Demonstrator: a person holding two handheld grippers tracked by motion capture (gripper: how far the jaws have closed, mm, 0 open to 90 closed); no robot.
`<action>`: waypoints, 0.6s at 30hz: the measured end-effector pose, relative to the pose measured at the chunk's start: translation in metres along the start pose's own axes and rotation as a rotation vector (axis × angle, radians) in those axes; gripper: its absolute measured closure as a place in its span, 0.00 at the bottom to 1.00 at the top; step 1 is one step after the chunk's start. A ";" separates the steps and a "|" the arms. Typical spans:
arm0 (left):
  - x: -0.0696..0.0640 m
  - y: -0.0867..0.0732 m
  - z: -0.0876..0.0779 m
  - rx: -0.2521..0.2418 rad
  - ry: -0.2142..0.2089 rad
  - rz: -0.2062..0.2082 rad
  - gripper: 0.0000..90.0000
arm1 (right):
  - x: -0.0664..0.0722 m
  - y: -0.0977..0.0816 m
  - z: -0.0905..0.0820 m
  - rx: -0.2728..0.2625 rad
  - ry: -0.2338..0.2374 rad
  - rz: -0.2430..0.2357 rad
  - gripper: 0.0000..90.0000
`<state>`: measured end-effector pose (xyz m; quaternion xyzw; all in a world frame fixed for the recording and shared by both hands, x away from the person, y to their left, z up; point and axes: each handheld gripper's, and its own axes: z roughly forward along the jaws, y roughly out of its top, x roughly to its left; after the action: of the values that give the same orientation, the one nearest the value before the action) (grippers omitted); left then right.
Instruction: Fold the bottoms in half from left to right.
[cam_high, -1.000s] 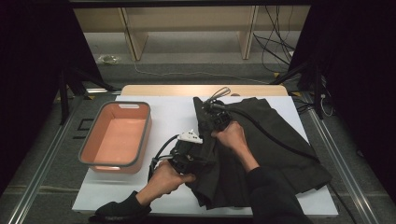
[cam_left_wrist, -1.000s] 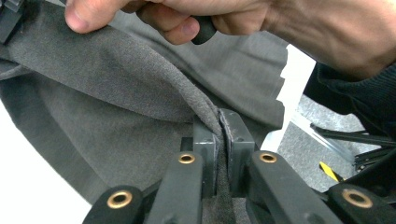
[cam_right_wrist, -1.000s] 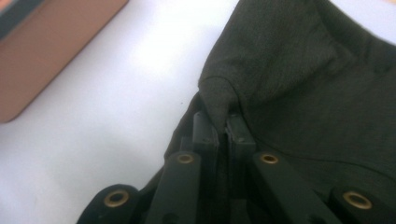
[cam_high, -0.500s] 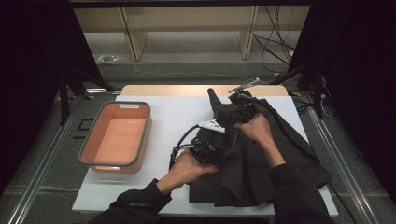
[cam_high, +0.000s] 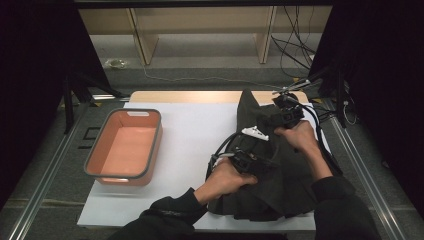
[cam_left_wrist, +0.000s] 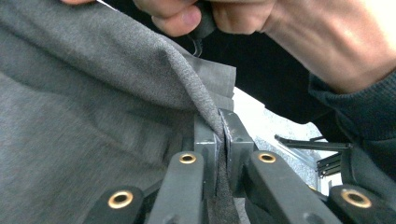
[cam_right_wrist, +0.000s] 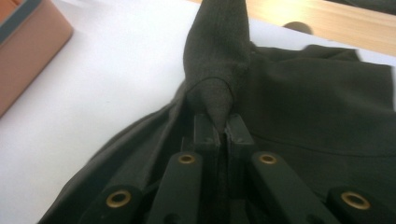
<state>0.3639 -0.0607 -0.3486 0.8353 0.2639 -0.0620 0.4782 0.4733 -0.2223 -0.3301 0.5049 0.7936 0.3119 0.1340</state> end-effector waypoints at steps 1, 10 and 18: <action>-0.001 0.003 0.002 -0.003 -0.004 -0.002 0.95 | -0.003 0.000 -0.002 -0.002 -0.006 0.001 0.96; -0.003 0.019 0.025 0.006 -0.045 -0.036 0.94 | -0.028 -0.001 -0.019 -0.008 -0.053 0.031 0.96; -0.004 0.019 0.046 0.022 -0.058 -0.063 0.91 | -0.049 -0.010 -0.020 -0.011 -0.074 0.059 0.96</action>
<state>0.3770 -0.1078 -0.3568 0.8296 0.2753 -0.1043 0.4744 0.4777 -0.2763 -0.3258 0.5386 0.7710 0.3013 0.1568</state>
